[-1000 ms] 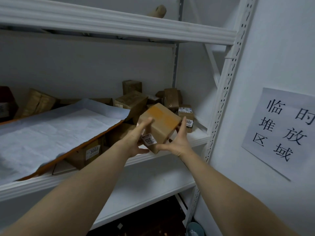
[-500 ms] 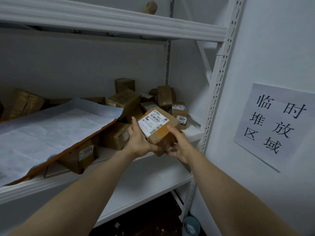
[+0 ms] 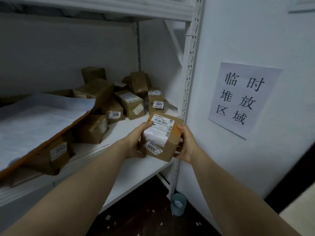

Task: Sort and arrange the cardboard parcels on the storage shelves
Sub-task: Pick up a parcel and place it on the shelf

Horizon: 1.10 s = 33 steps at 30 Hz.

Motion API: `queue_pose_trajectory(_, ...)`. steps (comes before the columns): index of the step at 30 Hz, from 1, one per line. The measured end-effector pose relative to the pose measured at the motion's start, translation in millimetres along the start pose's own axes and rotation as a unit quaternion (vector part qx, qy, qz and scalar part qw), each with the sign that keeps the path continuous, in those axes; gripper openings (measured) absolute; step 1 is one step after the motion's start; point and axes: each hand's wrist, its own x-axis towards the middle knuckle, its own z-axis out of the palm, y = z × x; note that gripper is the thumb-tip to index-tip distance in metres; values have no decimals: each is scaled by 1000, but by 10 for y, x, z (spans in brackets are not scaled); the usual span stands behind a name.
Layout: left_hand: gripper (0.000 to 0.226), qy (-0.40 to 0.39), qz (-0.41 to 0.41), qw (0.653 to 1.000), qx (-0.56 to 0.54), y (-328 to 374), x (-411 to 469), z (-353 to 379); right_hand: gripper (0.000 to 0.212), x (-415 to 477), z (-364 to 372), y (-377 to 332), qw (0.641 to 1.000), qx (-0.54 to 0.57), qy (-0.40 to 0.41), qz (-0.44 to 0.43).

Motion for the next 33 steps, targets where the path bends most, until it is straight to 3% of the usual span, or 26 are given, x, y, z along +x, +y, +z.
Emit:
queue_pose_trajectory(3, 46, -38, -41, 998, -35, -141, 101, 111, 82, -75, -122, 106, 1000, 3, 21, 11)
queue_pose_trajectory(6, 40, -22, -54, 997, -43, -272, 185, 243, 97, -146, -238, 196, 998, -2, 32, 46)
queue_pose_trajectory(10, 46, -20, -84, 996, -7, -489, 309, 353, 58, -168, -341, 400, 995, -19, 17, 98)
queue_pose_trajectory(12, 68, -18, -105, 994, 15, -586, 366, 385, 55, -106, -345, 524, 993, -7, 15, 117)
queue_pose_trajectory(14, 92, -23, -131, 991, 32, -758, 613, 373, 72, 15, -306, 633, 989, -3, 8, 147)
queue_pose_trajectory(16, 98, -31, -165, 985, 27, -822, 753, 402, 81, 200, -302, 711, 984, 2, 0, 179)
queue_pose_trajectory(20, 75, -35, -180, 983, 0, -818, 1008, 462, 60, 579, -399, 708, 978, 31, 8, 204)
queue_pose_trajectory(23, 77, -23, -207, 978, -1, -829, 1353, 512, 54, 1003, -492, 729, 971, 26, 12, 236)
queue_pose_trajectory(27, 47, 60, -172, 983, -22, -881, 1802, 551, 68, 1498, -561, 859, 970, -29, 33, 237)
queue_pose_trajectory(30, 22, 109, -151, 981, -54, -930, 2206, 565, 92, 1982, -602, 1006, 971, -21, 43, 236)
queue_pose_trajectory(33, 18, 131, -156, 977, -58, -1033, 2556, 531, 101, 2347, -646, 1108, 973, -28, 41, 225)
